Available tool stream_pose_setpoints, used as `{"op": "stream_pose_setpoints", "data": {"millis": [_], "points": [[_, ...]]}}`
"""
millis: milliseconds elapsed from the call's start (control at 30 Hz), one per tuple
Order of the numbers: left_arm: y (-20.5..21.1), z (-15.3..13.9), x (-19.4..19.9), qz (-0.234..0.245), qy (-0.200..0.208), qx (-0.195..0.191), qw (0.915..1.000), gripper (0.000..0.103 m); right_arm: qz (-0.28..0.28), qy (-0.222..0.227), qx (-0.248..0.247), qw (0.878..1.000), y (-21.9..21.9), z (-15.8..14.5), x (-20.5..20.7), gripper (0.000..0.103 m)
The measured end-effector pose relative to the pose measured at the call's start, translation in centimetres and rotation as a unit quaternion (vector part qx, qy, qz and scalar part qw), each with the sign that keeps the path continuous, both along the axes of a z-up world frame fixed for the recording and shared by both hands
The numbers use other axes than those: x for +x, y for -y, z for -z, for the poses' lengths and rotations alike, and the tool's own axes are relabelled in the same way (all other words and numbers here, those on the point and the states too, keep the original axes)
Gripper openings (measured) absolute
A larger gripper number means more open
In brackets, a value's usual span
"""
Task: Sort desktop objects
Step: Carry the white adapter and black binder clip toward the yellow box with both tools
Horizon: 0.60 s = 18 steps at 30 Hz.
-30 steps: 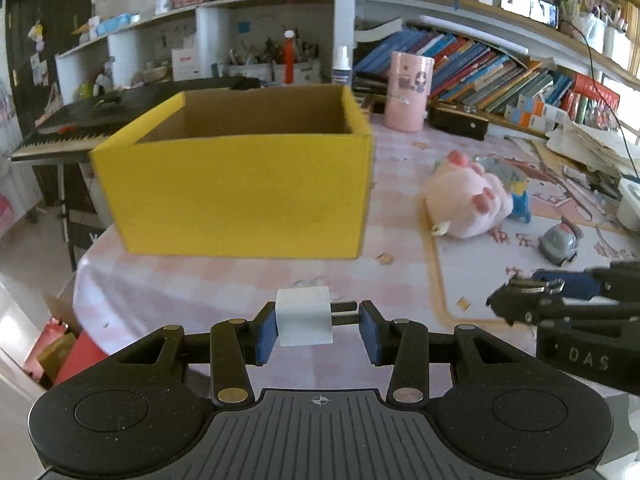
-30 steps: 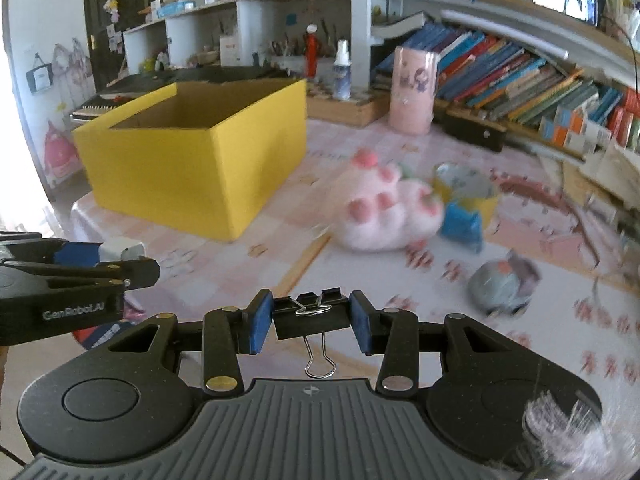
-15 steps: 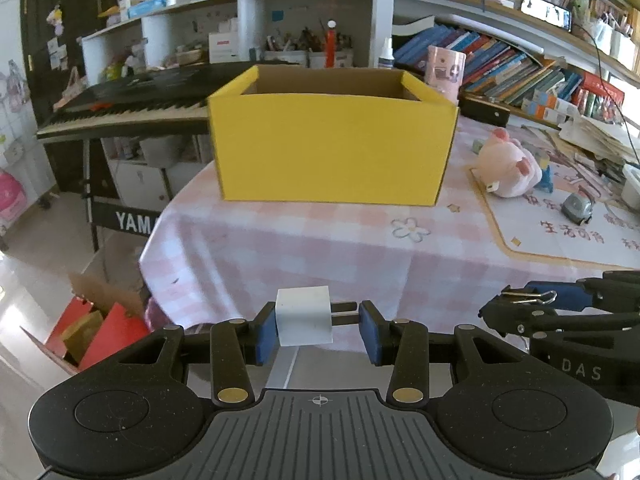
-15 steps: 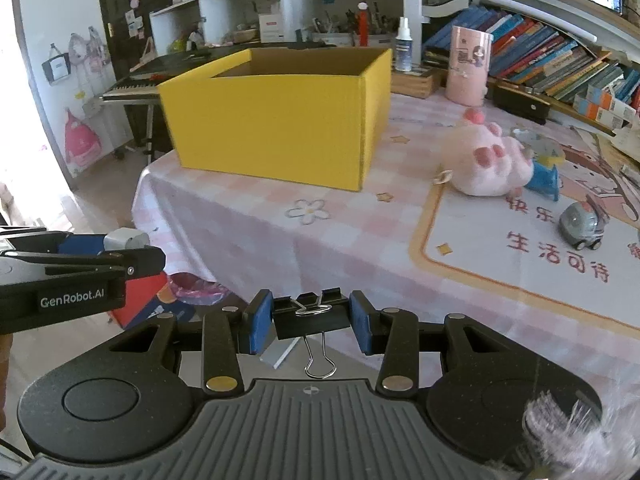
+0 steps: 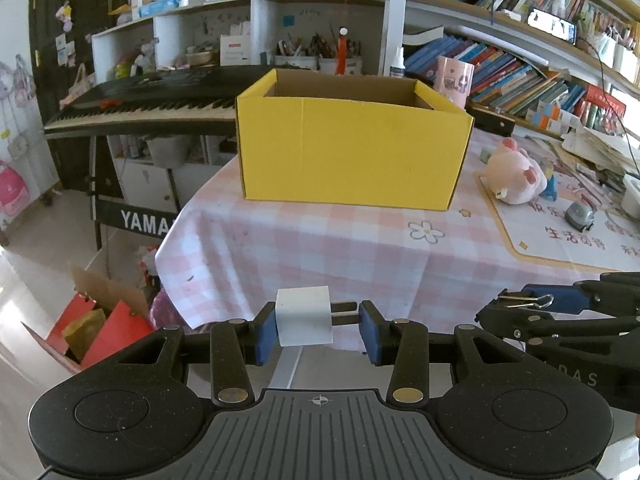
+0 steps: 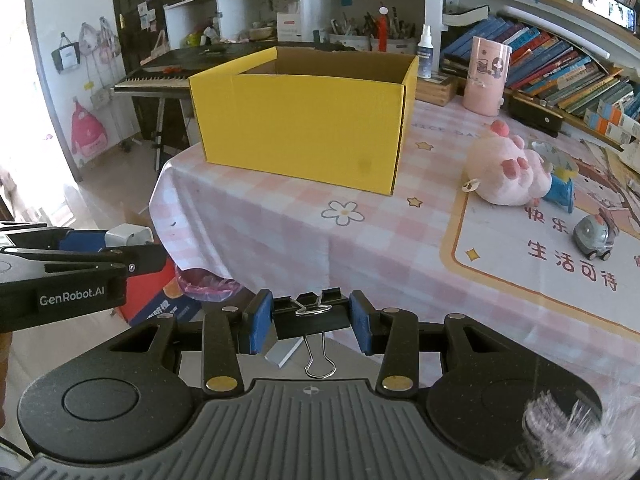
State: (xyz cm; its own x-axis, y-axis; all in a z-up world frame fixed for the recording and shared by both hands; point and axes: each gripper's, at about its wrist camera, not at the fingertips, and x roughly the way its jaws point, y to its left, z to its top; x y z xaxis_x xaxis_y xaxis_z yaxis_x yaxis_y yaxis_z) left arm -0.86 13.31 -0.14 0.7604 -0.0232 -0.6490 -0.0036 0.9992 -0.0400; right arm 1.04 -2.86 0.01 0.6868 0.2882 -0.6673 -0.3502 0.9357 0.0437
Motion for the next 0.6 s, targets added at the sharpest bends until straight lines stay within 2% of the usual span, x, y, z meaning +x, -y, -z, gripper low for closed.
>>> {"op": "stream_pose_setpoints", "data": {"millis": [600], "points": [[-0.52, -0.43, 0.24, 0.007, 0.014, 0.001, 0.9999, 0.041, 0.002, 0.012, -0.008, 1.0, -0.63, -0.44, 0.23, 0.039]]}}
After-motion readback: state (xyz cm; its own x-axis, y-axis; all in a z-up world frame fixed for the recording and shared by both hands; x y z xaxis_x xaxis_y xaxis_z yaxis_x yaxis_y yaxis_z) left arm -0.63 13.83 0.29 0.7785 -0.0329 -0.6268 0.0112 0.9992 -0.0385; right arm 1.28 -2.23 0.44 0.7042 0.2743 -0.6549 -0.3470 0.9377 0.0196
